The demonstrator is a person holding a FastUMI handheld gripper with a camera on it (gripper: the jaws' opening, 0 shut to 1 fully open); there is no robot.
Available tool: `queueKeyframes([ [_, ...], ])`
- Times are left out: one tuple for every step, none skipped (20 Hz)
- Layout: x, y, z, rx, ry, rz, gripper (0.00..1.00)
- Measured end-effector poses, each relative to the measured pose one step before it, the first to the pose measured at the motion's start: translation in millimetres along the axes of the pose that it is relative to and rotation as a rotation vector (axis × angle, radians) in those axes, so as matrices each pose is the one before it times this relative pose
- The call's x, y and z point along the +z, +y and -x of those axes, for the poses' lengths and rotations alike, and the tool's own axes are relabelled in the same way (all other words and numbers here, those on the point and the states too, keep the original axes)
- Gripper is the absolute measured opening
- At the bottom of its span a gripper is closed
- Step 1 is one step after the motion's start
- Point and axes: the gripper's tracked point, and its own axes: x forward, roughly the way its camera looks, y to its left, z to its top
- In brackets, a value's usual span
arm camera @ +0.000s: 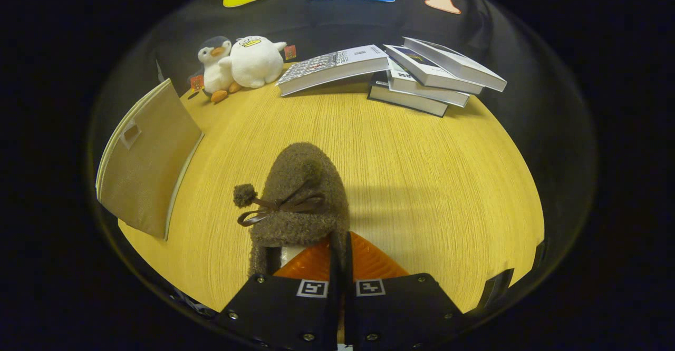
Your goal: Open the storage box then place both shoes into the box .Put the left shoe in first, then the right shoe, with the right side of both shoes facing outward in a uniform manner.
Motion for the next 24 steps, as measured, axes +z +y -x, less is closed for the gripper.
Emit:
queueKeyframes([
  [1.82, 1.71, 1.55, 0.01006, -0.00234, -0.037, 0.05],
  [1.36, 2.96, 3.14, 0.011, 0.00136, -0.03238, 0.05],
  [2.6, 3.9, 2.87, 0.01003, 0.00676, -0.03089, 0.05],
  [2.2, 2.43, 3.13, 0.00596, 0.00215, -0.01789, 0.05],
  [6.75, 2.83, 4.68, 0.001, -0.0192, -0.01089, 0.05],
  [4.12, 1.07, 4.35, -0.00673, -0.01124, 0.00473, 0.05],
  [4.13, 2.23, 4.01, -0.00507, -0.00617, 0.00405, 0.05],
  [4.56, 3.97, 4.34, 0.00012, -0.01233, -0.00394, 0.05],
  [3.66, 5.06, 5.63, 0.00579, -0.00588, -0.00558, 0.05],
  [4.72, 5.8, 4.67, 0.00791, -0.00686, -0.00924, 0.05],
  [5.05, 6.17, 5.25, 0.00507, -0.00838, -0.00761, 0.05],
  [4.76, 5.67, 4.66, 0.00177, -0.00748, -0.00495, 0.05],
  [5.68, 7.14, 5.21, 0.00428, -0.00976, -0.00248, 0.05],
  [5.12, 6.89, 4.9, 0.00368, -0.01014, -0.00211, 0.05],
  [5.93, 7.68, 5.11, 0.00547, -0.01171, -0.00575, 0.05],
  [5.17, 8.02, 3.78, 0.00569, -0.00631, -0.0055, 0.05],
  [5.37, 8.7, 4.19, 0.0067, -0.00788, -0.00544, 0.05],
  [3.86, 7.94, 3.04, 0.00642, -0.0051, -0.0031, 0.05],
  [5.09, 9.68, 3.66, 0.00675, -0.00625, -0.00425, 0.05],
  [3.31, 8.73, 2.6, 0.00672, -0.00399, -0.00356, 0.05],
  [3.32, 8.07, 1.93, 0.00598, -0.00413, -0.00271, 0.05],
  [2.87, 8.2, 1.77, 0.00302, -0.00324, -0.0006, 0.05],
  [2.65, 8.17, 1.74, -0.00246, -0.00157, 0.00067, 0.05],
  [2.39, 7.4, 1.11, -0.00061, -0.00334, 0.00199, 0.05],
])
